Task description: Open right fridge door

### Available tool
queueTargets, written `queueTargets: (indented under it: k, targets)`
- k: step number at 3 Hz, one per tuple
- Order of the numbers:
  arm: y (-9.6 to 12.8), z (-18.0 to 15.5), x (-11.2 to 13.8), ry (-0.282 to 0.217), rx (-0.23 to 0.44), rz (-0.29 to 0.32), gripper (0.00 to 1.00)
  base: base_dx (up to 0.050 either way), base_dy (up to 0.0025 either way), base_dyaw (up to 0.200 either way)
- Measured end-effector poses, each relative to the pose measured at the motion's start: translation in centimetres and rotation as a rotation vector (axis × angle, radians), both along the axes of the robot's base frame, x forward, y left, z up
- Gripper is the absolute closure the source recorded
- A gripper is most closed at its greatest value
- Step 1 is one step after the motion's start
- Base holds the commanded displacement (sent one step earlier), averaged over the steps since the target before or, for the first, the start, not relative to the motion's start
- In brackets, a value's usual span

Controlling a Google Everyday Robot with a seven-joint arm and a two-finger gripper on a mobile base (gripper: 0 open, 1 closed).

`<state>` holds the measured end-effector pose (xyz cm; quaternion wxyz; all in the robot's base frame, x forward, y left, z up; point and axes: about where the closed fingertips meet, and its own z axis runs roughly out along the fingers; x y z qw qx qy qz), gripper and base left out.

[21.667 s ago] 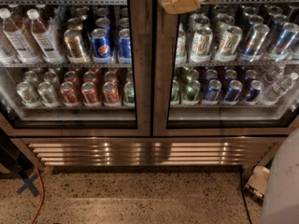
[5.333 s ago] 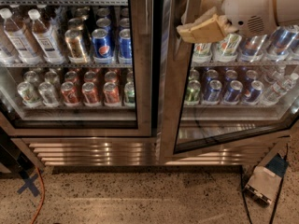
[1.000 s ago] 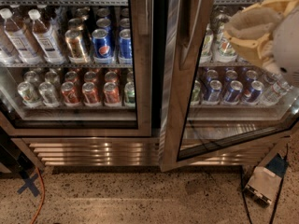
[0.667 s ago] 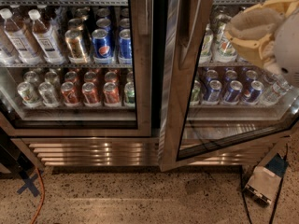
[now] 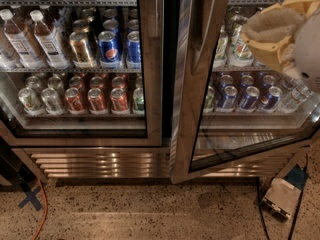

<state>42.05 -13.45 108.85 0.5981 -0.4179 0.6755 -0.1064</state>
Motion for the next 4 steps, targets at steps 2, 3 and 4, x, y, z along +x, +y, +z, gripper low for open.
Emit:
queueTargets:
  k: [2, 3, 4]
  targets:
    - [4.5, -0.6, 1.7, 0.088, 0.038, 0.348, 0.56, 0.0, 0.0, 0.0]
    - [7.0, -1.3, 2.5, 0.151, 0.106, 0.586, 0.8, 0.0, 0.0, 0.0]
    - [8.4, -2.2, 1.8, 0.22, 0.143, 0.759, 1.0, 0.0, 0.0, 0.0]
